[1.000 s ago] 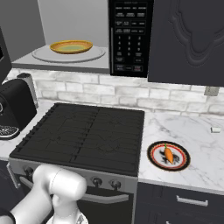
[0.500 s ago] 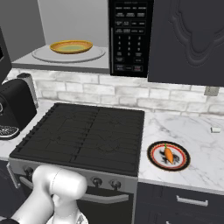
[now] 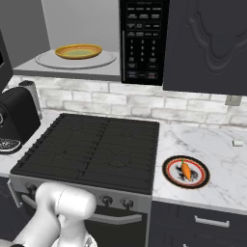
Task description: Pick the carrot from the counter and place it in the microwave. Then turn on the microwave.
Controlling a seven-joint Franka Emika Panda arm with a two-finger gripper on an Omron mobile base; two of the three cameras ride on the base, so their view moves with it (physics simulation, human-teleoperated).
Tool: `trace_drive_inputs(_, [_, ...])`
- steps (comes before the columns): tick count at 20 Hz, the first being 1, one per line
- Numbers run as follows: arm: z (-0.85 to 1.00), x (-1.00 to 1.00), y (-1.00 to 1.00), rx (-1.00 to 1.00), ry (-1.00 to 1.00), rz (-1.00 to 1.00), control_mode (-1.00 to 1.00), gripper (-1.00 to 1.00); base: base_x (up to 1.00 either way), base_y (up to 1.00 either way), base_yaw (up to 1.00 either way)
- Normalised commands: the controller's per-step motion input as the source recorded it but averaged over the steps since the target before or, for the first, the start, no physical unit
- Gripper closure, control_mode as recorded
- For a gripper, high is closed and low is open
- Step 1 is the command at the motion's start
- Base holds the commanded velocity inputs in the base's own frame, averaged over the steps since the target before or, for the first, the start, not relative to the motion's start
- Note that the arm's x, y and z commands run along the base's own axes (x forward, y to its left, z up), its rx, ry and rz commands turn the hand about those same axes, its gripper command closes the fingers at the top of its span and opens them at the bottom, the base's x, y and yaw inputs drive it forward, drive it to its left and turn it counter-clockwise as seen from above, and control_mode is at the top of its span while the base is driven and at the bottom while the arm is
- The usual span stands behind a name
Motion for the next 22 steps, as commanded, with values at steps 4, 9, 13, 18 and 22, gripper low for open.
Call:
trace_drive_inputs(4, [0.00,-0.06,-0.52,0.10,0.23,0.00,-1.00,-1.00,0.00,0.00,0.00])
trace_drive_inputs(9, [0.00,0.00,-0.51,0.11,0.26,0.01,-1.00,-1.00,0.00,0.00,0.00])
trace_drive_inputs(13, [-0.05,0.06,-0.47,0.12,0.24,0.02,-1.00,-1.00,0.00,0.00,0.00])
trace_drive_inputs(18, [-0.18,0.13,-0.44,0.11,0.19,0.03,-1.00,-1.00,0.00,0.00,0.00])
trace_drive_inputs(22, [-0.22,0.18,-0.38,0.11,0.17,0.03,-1.00,-1.00,0.00,0.00,0.00])
